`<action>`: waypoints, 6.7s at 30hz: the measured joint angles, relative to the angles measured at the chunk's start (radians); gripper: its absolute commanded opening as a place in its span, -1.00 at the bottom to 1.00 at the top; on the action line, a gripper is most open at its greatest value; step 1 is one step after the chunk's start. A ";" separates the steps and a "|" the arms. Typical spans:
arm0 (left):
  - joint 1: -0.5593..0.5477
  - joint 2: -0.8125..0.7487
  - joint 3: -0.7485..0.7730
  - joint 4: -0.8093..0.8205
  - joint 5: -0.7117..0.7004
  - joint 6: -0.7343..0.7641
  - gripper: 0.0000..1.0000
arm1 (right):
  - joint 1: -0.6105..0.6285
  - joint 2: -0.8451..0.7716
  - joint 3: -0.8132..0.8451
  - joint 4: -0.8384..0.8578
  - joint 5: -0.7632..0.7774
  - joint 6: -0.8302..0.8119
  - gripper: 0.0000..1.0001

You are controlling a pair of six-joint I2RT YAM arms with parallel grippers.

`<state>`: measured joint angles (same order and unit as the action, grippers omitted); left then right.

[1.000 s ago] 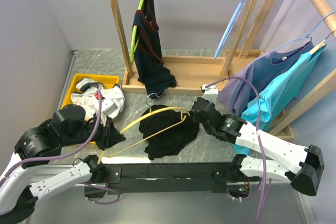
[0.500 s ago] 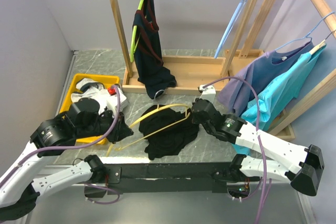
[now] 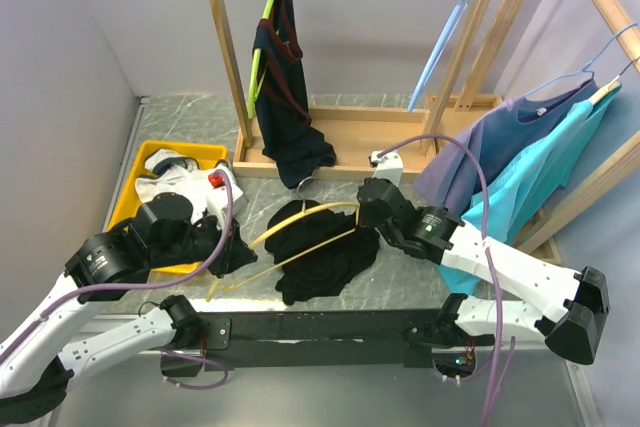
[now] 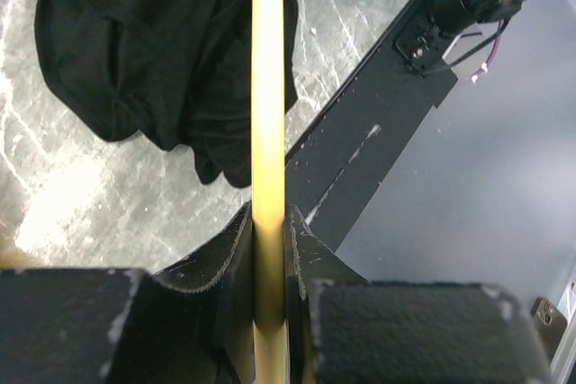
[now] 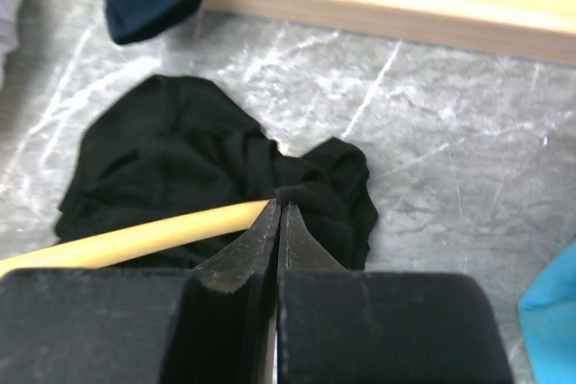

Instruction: Place the tank top on the hanger

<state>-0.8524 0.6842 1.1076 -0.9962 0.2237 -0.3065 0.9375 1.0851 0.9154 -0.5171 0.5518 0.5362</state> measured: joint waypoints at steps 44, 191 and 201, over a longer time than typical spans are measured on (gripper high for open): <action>-0.046 0.012 -0.190 0.315 -0.020 0.008 -0.98 | -0.003 0.079 0.188 -0.080 0.005 -0.058 -1.00; -0.003 0.248 -0.540 0.689 -0.338 -0.449 -0.98 | 0.118 0.358 0.182 -0.262 0.646 0.308 -1.00; 0.003 0.110 -0.560 0.643 -0.269 -0.492 -0.98 | 0.069 0.359 0.186 -0.296 0.677 0.338 -1.00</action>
<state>-0.8490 0.7940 0.5472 -0.3534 -0.0452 -0.7982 1.0065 1.4445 1.1011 -0.8131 1.2289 0.8738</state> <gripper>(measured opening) 0.025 0.167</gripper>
